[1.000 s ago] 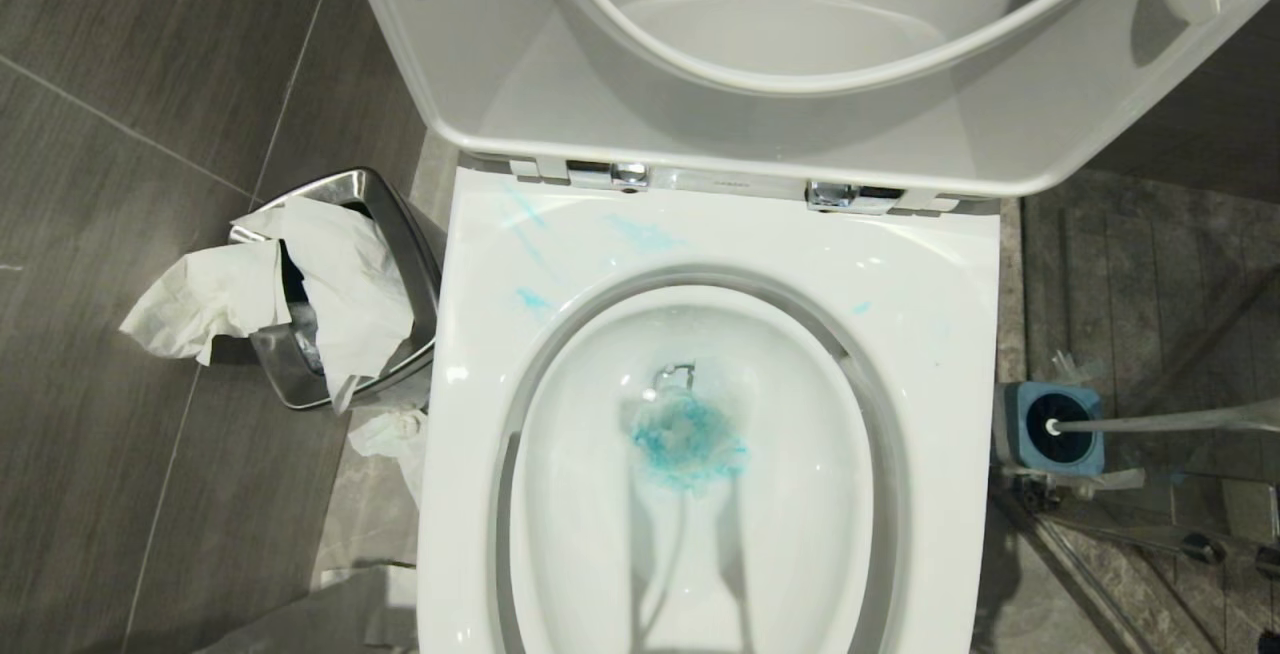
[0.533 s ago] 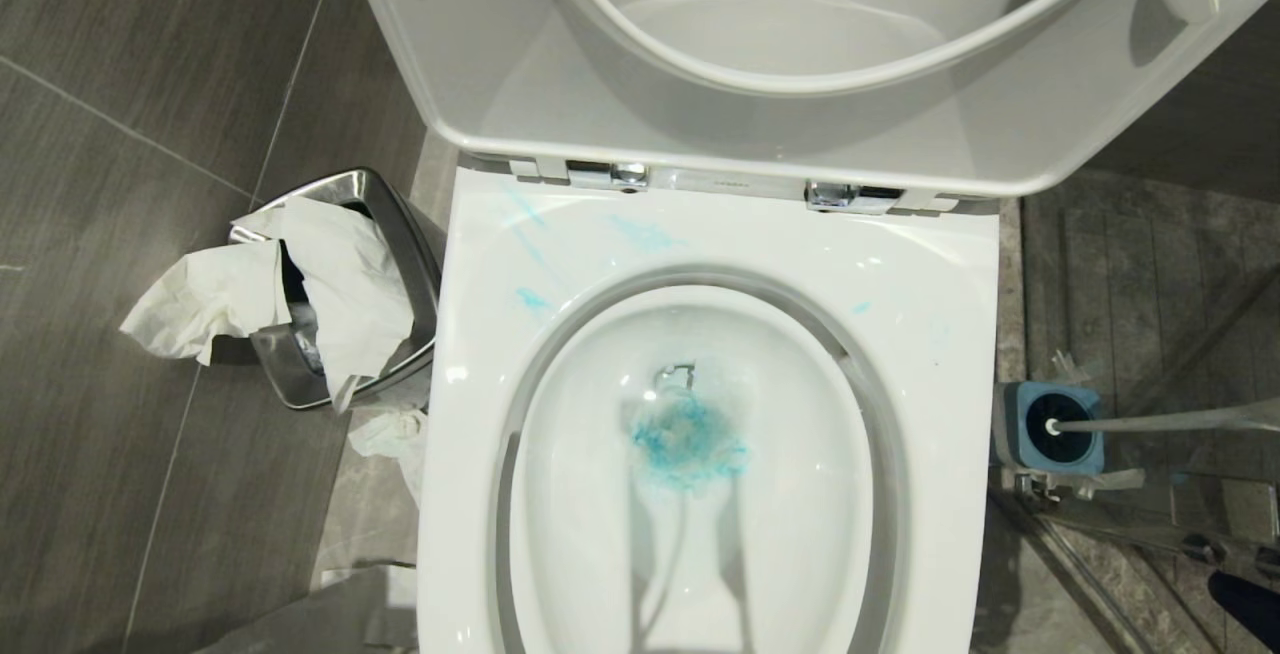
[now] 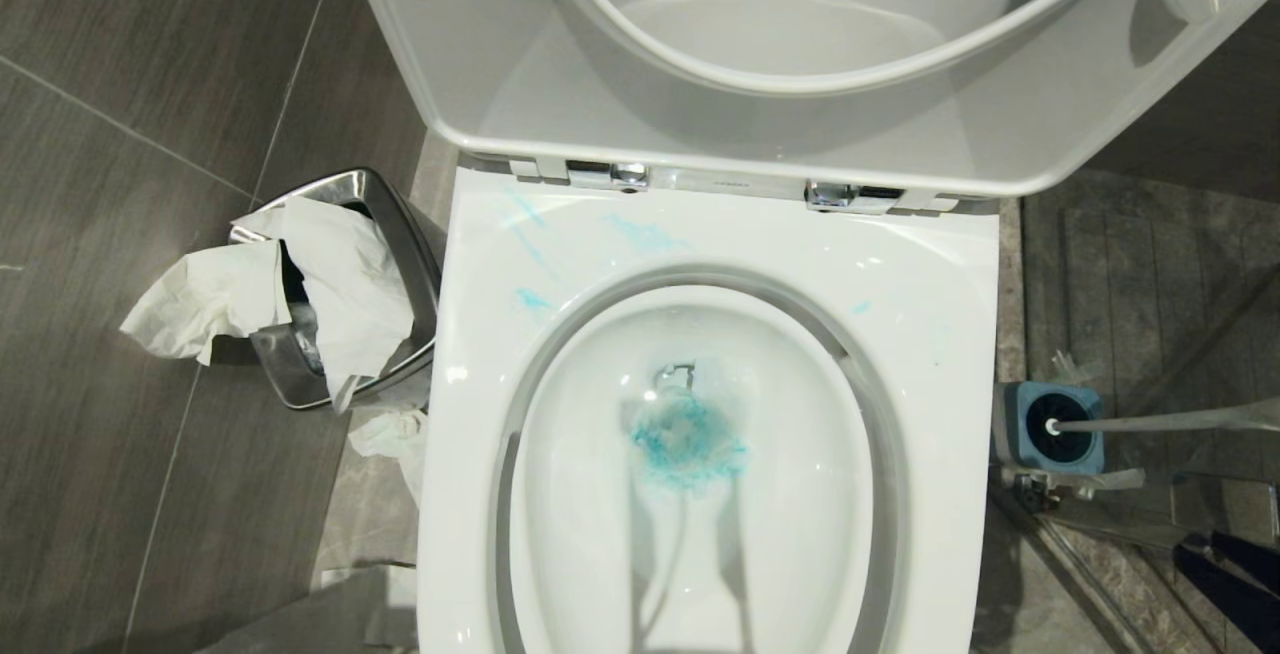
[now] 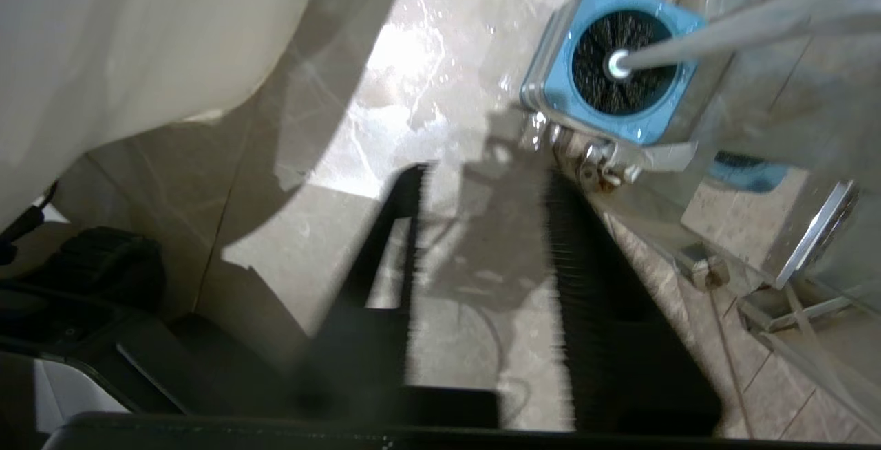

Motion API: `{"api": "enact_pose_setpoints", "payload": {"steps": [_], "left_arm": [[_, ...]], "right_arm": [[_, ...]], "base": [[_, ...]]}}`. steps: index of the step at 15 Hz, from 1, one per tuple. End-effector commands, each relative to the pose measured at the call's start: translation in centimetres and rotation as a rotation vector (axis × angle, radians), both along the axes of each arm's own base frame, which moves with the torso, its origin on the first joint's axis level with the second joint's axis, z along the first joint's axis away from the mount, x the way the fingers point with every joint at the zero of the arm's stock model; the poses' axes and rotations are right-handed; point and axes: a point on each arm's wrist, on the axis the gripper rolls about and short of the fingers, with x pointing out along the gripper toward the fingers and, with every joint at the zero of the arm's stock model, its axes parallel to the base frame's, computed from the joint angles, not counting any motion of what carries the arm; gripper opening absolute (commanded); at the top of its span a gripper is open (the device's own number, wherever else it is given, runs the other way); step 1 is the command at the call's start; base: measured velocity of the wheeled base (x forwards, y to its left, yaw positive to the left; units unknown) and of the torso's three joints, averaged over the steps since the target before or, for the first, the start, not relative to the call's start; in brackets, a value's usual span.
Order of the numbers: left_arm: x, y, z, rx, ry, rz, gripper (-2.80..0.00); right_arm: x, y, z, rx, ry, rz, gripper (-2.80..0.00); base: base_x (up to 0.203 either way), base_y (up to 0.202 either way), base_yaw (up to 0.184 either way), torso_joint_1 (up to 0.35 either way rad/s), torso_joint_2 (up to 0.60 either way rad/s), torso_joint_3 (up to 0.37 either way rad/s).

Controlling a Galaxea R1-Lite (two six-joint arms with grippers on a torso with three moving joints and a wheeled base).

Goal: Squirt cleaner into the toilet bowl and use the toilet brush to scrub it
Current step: Scrub the toilet bowl

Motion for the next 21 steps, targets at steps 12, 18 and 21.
{"api": "enact_pose_setpoints", "payload": {"steps": [12, 18, 21], "left_arm": [[0.0, 0.0, 0.0, 0.001, 0.0, 0.0, -2.8], [0.0, 0.0, 0.0, 0.0, 0.0, 0.0, -2.8], [0.0, 0.0, 0.0, 0.0, 0.0, 0.0, -2.8]], "right_arm": [[5.4, -2.4, -0.4, -0.014, -0.051, -0.224, 0.0], [6.9, -3.2, -0.4, 0.004, -0.086, -0.31, 0.0], [7.9, -3.5, -0.3, 0.001, -0.101, -0.313, 0.0]], "base": [[0.0, 0.0, 0.0, 0.0, 0.0, 0.0], [0.0, 0.0, 0.0, 0.0, 0.0, 0.0], [0.0, 0.0, 0.0, 0.0, 0.0, 0.0]]}}
